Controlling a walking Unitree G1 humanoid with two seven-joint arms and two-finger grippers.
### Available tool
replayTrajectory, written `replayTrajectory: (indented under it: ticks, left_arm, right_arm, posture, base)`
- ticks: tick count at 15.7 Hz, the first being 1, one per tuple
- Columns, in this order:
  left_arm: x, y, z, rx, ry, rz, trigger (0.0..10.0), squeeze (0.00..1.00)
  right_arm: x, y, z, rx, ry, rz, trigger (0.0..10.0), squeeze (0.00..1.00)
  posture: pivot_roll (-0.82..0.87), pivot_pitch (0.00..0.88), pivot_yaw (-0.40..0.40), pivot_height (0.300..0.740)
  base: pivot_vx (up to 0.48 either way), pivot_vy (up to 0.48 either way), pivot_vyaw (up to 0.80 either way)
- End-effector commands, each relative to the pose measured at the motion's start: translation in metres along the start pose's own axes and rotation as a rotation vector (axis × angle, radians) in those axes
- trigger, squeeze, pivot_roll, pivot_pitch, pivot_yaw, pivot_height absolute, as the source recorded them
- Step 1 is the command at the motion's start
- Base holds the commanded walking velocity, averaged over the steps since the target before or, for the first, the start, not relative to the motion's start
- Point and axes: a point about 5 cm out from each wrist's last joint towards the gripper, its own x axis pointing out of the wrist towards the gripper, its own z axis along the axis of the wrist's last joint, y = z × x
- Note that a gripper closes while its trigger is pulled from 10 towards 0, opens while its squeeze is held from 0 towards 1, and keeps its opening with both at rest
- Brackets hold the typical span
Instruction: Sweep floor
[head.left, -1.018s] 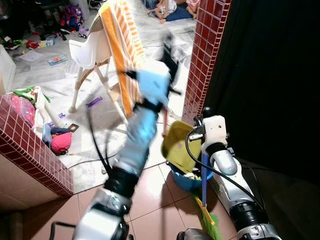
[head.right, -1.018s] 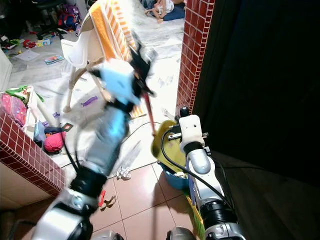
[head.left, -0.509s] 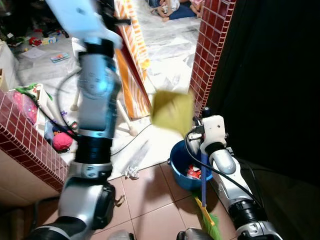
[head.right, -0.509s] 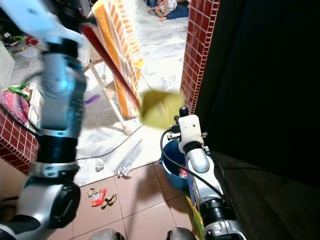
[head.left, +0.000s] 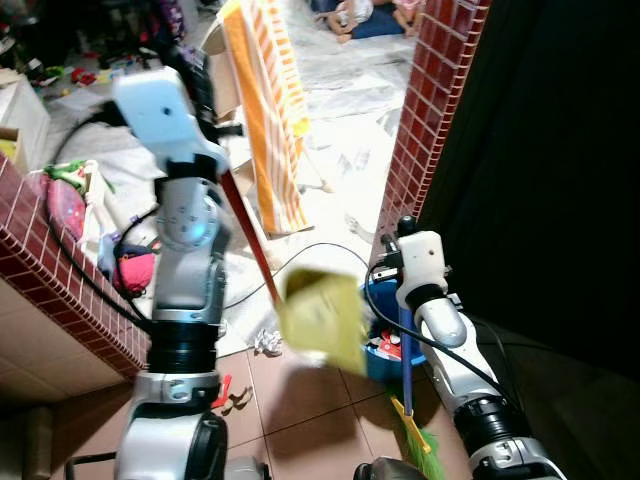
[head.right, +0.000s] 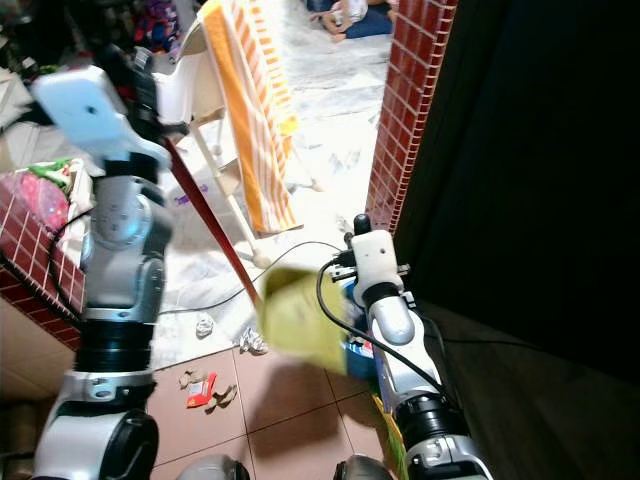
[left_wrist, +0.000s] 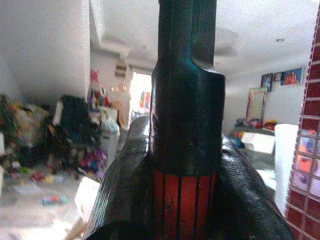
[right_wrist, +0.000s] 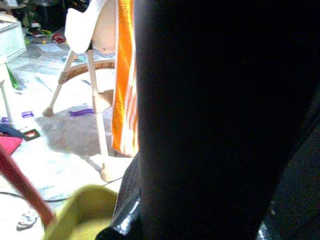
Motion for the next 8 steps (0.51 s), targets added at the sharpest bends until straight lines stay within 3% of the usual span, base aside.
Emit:
replayTrajectory:
  ticks: [1, 3, 5, 8]
  left_arm:
    - [0.007, -0.004, 0.024, -0.017, -0.117, -0.01, 10.0, 0.0]
    - [0.006, -0.001, 0.017, 0.021, -0.079, -0.001, 10.0, 0.0]
    - [-0.006, 0.011, 0.004, 0.07, -0.035, 0.02, 10.0, 0.0]
    - [-0.01, 0.018, 0.005, 0.098, -0.035, 0.05, 10.0, 0.0]
  right_arm:
    - [0.007, 0.0, 0.017, -0.005, -0.086, 0.006, 10.0, 0.0]
    - [0.007, 0.0, 0.016, -0.007, -0.084, 0.005, 10.0, 0.0]
    - [0.004, 0.0, 0.013, -0.008, -0.075, 0.005, 10.0, 0.0]
    - [0.004, 0.001, 0.011, -0.009, -0.07, 0.012, 10.0, 0.0]
  posture:
    - [-0.05, 0.0, 0.024, 0.74]
    - [-0.05, 0.0, 0.026, 0.74]
    - [-0.05, 0.0, 0.029, 0.74]
    - [-0.05, 0.0, 0.023, 0.74]
  base:
    - [0.0, 0.0, 0.0]
    - [0.0, 0.0, 0.0]
    - [0.0, 0.0, 0.0]
    - [0.0, 0.0, 0.0]
